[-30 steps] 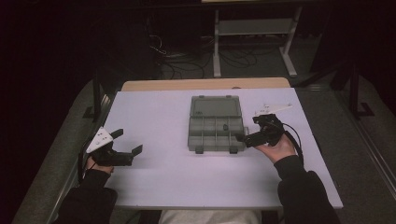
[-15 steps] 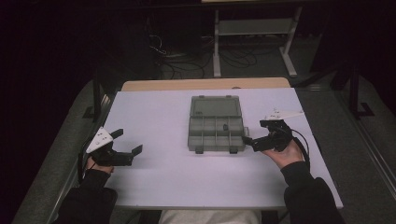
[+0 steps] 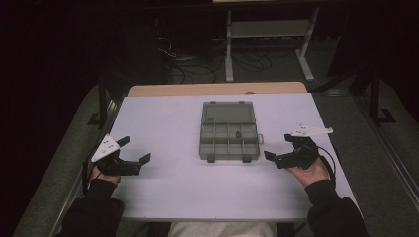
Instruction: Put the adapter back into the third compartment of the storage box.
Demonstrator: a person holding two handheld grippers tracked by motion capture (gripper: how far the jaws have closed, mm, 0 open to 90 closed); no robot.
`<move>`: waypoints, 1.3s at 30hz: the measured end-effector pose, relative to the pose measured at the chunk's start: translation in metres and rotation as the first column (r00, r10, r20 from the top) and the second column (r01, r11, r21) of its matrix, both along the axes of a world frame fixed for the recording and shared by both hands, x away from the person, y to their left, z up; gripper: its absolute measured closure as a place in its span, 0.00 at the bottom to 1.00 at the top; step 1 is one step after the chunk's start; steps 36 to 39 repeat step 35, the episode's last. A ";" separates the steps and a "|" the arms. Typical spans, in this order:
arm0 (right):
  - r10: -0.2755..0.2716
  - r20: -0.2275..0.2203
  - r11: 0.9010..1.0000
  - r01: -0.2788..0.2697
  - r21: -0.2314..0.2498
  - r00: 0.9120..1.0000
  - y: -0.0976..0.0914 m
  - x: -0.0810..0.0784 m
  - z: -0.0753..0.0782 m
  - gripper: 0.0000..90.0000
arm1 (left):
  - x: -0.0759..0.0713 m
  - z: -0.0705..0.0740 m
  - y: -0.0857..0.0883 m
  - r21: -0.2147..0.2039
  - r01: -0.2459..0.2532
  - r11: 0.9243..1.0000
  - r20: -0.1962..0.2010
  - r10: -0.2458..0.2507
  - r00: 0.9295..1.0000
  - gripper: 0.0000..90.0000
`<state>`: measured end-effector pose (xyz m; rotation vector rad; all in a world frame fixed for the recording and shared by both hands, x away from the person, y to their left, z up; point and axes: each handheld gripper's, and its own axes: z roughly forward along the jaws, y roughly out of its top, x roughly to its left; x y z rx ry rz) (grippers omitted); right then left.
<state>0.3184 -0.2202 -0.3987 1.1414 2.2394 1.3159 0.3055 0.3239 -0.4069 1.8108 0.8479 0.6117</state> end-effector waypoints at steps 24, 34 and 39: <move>-0.045 0.087 0.998 0.040 0.055 0.995 -0.019 -0.026 -0.010 0.00 | 0.000 0.000 0.000 0.002 0.001 1.000 -0.001 -0.001 1.000 0.00; -0.060 0.081 0.998 0.059 0.008 0.995 -0.025 -0.035 -0.020 0.00 | 0.000 0.000 0.000 0.010 0.004 1.000 -0.006 -0.004 1.000 0.00; -0.058 0.084 0.998 0.058 0.004 0.995 -0.025 -0.036 -0.021 0.00 | 0.000 0.000 -0.001 0.010 0.004 1.000 -0.005 -0.004 1.000 0.00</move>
